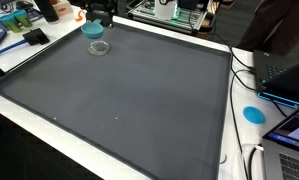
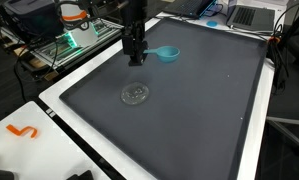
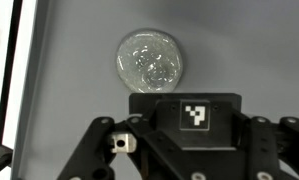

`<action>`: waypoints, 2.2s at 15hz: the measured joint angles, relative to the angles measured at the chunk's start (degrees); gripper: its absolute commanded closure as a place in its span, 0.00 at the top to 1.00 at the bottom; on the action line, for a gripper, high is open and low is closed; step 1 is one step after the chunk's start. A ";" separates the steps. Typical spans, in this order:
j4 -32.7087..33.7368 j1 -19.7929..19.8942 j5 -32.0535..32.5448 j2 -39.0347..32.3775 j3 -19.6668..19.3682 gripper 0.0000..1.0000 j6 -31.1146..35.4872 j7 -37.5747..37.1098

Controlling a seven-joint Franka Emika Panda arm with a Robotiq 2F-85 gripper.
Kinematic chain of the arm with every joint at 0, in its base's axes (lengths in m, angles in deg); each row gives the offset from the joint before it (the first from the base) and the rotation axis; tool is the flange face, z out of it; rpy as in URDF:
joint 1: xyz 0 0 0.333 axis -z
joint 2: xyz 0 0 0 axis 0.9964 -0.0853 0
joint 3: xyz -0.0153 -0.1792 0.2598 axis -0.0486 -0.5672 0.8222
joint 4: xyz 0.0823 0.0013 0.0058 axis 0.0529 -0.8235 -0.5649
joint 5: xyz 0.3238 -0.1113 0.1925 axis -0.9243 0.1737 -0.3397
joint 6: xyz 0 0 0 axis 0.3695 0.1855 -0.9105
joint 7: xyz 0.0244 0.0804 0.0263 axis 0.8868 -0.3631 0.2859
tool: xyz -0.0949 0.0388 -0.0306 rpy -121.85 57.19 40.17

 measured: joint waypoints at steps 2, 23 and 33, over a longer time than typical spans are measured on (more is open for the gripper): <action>1.17 -0.28 0.37 0.01 0.28 0.28 -1.76 -1.11; 8.25 -0.98 0.36 6.17 0.46 0.28 -16.12 -0.06; 8.91 0.32 -4.99 11.27 -4.89 0.53 -21.26 4.45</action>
